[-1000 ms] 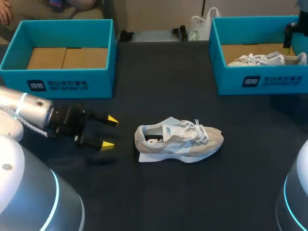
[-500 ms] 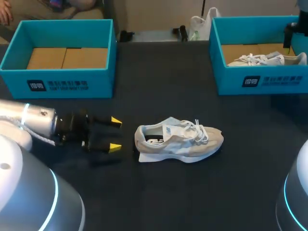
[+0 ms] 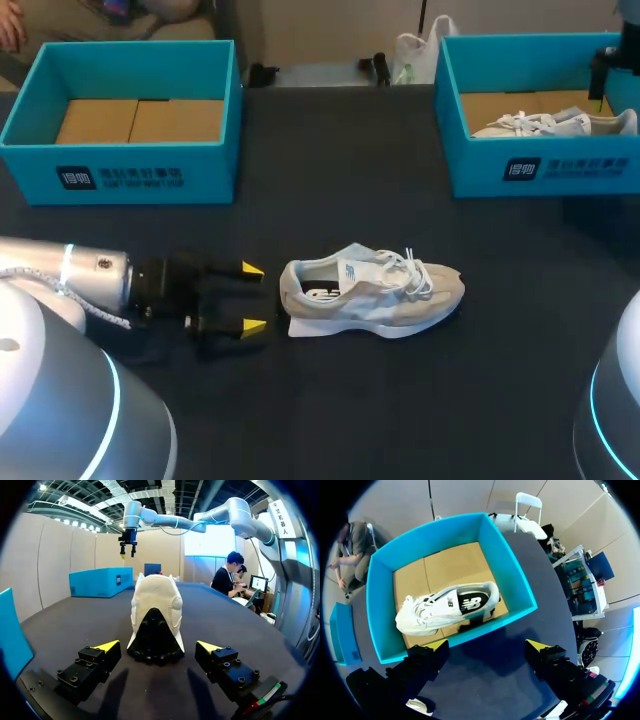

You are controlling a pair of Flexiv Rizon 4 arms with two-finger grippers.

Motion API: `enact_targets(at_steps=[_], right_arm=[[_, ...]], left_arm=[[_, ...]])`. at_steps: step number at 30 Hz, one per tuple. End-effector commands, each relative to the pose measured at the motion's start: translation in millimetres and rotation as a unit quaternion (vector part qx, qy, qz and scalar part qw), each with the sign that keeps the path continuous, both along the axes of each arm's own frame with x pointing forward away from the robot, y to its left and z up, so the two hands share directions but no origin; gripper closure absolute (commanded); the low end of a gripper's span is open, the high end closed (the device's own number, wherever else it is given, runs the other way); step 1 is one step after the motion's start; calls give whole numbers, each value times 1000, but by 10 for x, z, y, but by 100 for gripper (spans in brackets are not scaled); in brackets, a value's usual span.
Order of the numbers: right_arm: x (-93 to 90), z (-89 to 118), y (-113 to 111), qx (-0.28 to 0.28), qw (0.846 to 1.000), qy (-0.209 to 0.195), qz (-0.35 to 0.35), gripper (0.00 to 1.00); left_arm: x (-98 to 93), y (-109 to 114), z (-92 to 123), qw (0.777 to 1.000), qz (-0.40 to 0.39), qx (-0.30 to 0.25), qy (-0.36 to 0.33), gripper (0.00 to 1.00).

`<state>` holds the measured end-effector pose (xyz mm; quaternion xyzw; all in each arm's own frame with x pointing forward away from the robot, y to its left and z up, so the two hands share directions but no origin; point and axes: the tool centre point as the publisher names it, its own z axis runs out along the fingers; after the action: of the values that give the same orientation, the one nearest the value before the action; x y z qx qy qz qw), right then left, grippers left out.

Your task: Take the shoe out of the shoebox, open the shoe tongue, remove and reinsert the insole, then place the shoe into the shoebox

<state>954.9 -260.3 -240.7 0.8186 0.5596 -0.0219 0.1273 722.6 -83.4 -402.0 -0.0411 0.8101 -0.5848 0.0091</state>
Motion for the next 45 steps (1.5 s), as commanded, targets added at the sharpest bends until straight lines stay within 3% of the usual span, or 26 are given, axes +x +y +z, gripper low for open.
enact_targets(at_steps=[1, 29, 45], right_arm=[[-4, -1, -2, 1, 1000, -1, 0, 0], [-4, -1, -2, 1, 1000, -1, 0, 0], [-4, -1, -2, 1, 1000, -1, 0, 0]], left_arm=[[26, -100, -53, 1000, 3, -2, -5, 0], [53, -522, -55, 1000, -4, 1, 6, 0], [84, -713, -167, 1000, -7, 10, -1, 0]])
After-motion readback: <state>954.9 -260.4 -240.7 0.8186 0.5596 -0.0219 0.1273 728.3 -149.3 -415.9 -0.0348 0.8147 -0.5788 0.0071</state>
